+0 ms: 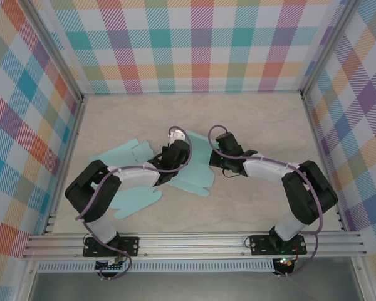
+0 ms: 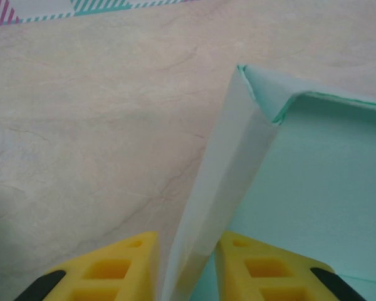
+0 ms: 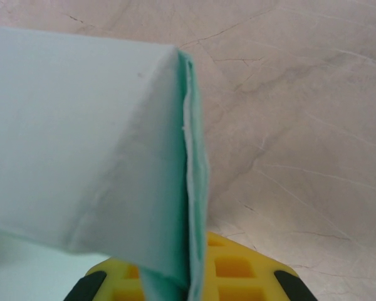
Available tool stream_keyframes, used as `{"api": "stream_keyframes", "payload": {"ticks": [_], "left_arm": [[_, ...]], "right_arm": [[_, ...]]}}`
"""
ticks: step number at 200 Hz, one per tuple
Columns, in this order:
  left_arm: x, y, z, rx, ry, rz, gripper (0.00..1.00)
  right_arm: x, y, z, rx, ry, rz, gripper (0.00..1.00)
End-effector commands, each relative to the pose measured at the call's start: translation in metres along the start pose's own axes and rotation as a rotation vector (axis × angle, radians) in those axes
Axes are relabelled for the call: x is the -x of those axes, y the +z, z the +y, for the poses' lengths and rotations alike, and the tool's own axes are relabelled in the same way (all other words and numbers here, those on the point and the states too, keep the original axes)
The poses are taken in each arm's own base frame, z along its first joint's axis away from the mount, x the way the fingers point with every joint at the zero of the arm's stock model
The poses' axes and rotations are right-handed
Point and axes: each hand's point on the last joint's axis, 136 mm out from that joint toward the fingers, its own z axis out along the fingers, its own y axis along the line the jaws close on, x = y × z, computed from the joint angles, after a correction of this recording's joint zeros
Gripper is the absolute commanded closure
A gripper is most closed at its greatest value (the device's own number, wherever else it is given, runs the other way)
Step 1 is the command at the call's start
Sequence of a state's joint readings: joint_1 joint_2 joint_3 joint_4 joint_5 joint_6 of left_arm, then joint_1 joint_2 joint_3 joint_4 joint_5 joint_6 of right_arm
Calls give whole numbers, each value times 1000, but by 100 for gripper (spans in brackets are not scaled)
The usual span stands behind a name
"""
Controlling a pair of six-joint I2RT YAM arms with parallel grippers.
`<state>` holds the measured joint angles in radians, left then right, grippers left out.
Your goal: Fold the paper box
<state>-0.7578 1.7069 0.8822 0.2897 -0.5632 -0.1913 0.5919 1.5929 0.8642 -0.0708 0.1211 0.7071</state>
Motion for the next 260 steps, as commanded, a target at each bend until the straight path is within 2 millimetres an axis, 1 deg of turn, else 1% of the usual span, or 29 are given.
{"api": "stream_keyframes", "payload": {"ticks": [1, 12, 37, 45, 93, 101, 111, 144, 159, 172, 185, 200, 212, 227, 244, 260], "left_arm": [[-14, 6, 20, 122, 26, 37, 71], [-14, 6, 25, 155, 19, 35, 73], [-12, 4, 40, 254, 3, 33, 91], [-10, 3, 43, 268, -11, 25, 95], [12, -2, 44, 273, -152, -31, 95], [16, -2, 45, 277, -194, -35, 98], [19, -1, 51, 287, -249, -35, 100], [25, -2, 86, 391, -408, -31, 100], [27, -1, 93, 404, -437, -37, 100], [28, 4, 89, 370, -441, -28, 100], [29, 10, 71, 246, -417, -24, 100], [32, 12, 45, 73, -402, -26, 87], [31, 8, 33, -10, -384, -25, 78], [29, 3, 30, -48, -350, -18, 68], [27, -5, 32, -63, -318, -21, 62], [24, -10, 36, -57, -292, -20, 59]], "right_arm": [[11, -17, 11, 42, 33, -45, 100], [12, -20, 11, 42, 34, -48, 100], [8, -23, 13, 42, 31, -43, 100], [6, -22, 12, 33, 26, -39, 100], [-13, -8, 10, -41, -21, 4, 100], [-16, -6, 10, -47, -25, 11, 100], [-20, -4, 10, -54, -31, 18, 100], [-34, 2, 12, -72, -55, 44, 100], [-38, 5, 13, -75, -58, 53, 100], [-39, 8, 14, -77, -59, 58, 100], [-36, 9, 14, -86, -64, 52, 100], [-32, 9, 13, -111, -80, 45, 100], [-27, 9, 12, -140, -95, 40, 100], [-22, 8, 10, -174, -108, 34, 100], [-19, 6, 9, -192, -117, 30, 100], [-17, 4, 12, -189, -120, 33, 100]]}}
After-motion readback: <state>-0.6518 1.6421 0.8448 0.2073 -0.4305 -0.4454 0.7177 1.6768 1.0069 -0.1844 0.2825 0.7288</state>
